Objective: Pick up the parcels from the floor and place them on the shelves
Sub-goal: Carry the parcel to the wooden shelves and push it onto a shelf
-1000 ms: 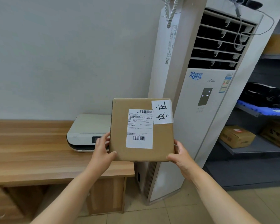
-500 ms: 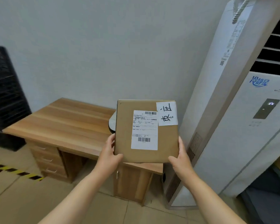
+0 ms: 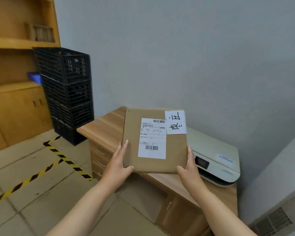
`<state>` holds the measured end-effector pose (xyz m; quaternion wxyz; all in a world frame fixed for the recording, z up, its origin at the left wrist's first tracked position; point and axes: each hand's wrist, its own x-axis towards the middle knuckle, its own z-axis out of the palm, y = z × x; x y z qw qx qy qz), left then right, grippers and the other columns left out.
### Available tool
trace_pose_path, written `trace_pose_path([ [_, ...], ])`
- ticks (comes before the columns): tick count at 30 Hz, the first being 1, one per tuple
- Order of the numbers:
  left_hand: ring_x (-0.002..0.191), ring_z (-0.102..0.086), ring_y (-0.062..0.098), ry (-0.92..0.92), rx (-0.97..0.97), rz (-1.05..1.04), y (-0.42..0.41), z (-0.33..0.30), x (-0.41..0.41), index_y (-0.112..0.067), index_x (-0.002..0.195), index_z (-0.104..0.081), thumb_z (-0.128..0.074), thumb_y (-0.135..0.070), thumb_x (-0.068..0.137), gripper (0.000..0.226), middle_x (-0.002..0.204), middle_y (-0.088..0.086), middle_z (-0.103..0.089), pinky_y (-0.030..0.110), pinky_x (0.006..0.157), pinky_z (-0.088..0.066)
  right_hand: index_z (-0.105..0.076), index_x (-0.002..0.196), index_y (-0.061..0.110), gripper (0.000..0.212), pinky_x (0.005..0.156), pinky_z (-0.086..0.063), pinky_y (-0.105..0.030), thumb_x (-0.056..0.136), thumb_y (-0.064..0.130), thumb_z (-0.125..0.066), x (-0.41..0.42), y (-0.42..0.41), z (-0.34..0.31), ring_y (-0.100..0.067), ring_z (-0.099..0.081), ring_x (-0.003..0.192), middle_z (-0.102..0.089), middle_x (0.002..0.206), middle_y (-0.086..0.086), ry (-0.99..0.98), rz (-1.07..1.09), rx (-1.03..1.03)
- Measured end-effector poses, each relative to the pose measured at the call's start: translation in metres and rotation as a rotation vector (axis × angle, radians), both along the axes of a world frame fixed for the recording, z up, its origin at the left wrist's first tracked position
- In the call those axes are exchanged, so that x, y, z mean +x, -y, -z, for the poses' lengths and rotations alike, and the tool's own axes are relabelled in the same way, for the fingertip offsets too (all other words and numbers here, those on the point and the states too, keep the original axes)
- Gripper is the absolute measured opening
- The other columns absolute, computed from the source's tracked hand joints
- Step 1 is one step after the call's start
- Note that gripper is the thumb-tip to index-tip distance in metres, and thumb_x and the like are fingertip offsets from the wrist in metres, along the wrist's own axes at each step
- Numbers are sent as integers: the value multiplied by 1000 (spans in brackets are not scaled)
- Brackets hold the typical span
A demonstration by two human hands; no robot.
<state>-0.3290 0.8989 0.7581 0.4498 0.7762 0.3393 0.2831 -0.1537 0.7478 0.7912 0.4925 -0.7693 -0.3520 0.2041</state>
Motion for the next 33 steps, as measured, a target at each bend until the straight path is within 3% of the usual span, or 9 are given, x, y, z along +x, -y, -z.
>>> trace_pose_path([
  [3,66,-36,-17,-26,14,-57,-42,2,-31,-45,142,-17,-62,-11,81,83,154,-18,1,3,60,-38,2,146,36,86,118,-19,-44,84,-2,-45,-22,-53,4,-12,-15,142,-11,155,13,-2,-72,-13],
  [7,122,-25,-14,21,-15,-125,-84,5,-68,-37,142,-25,-62,-6,81,78,148,-25,3,8,83,-36,-4,147,35,87,119,-16,-42,82,-4,-46,-47,-113,6,-7,-11,142,-9,156,12,24,-168,-2],
  [13,99,-35,-21,4,-64,-285,-132,10,-110,-35,141,-30,-63,-6,81,74,153,-21,0,2,73,-41,-17,145,35,83,119,-15,-42,80,-9,-45,-71,-194,13,-13,-11,144,-14,156,5,23,-330,-25],
  [17,139,-18,7,6,-73,-379,-165,18,-125,-31,141,-32,-63,-3,81,74,156,-15,2,14,95,-33,-23,143,33,80,119,-15,-39,79,-11,-44,-76,-248,22,-14,-14,143,-17,155,1,38,-433,-32],
  [20,138,-22,10,-6,-77,-452,-193,18,-127,-31,141,-33,-63,-3,80,73,156,-15,1,2,77,-38,-24,139,41,80,117,-23,-41,80,-9,-44,-72,-293,26,-15,-16,142,-15,156,1,44,-515,-20],
  [23,119,-38,-1,1,-82,-532,-226,16,-121,-30,140,-34,-63,-1,79,73,155,-15,-1,-3,59,-39,-27,140,37,74,84,-46,-8,83,-9,-42,-62,-339,24,11,-44,110,-15,154,5,27,-602,9],
  [25,119,-36,-4,6,-79,-574,-248,12,-113,-30,140,-34,-63,-1,79,73,156,-14,0,-4,58,-39,-25,144,31,72,68,-45,-4,85,-9,-40,-52,-372,23,19,-50,89,-13,154,6,15,-657,13],
  [29,116,-33,-5,-1,-64,-650,-291,5,-101,-30,140,-33,-63,-3,80,72,156,-13,0,-5,63,-37,-23,144,36,71,75,-38,-3,88,-4,-39,-36,-436,19,11,-31,119,-1,157,10,33,-774,3],
  [33,134,-17,2,-2,-55,-744,-323,5,-102,-28,140,-34,-64,-5,80,71,156,-11,1,12,95,-31,-23,144,34,70,71,-35,2,88,-3,-39,-35,-493,18,-3,-37,116,-2,157,5,91,-880,-30],
])
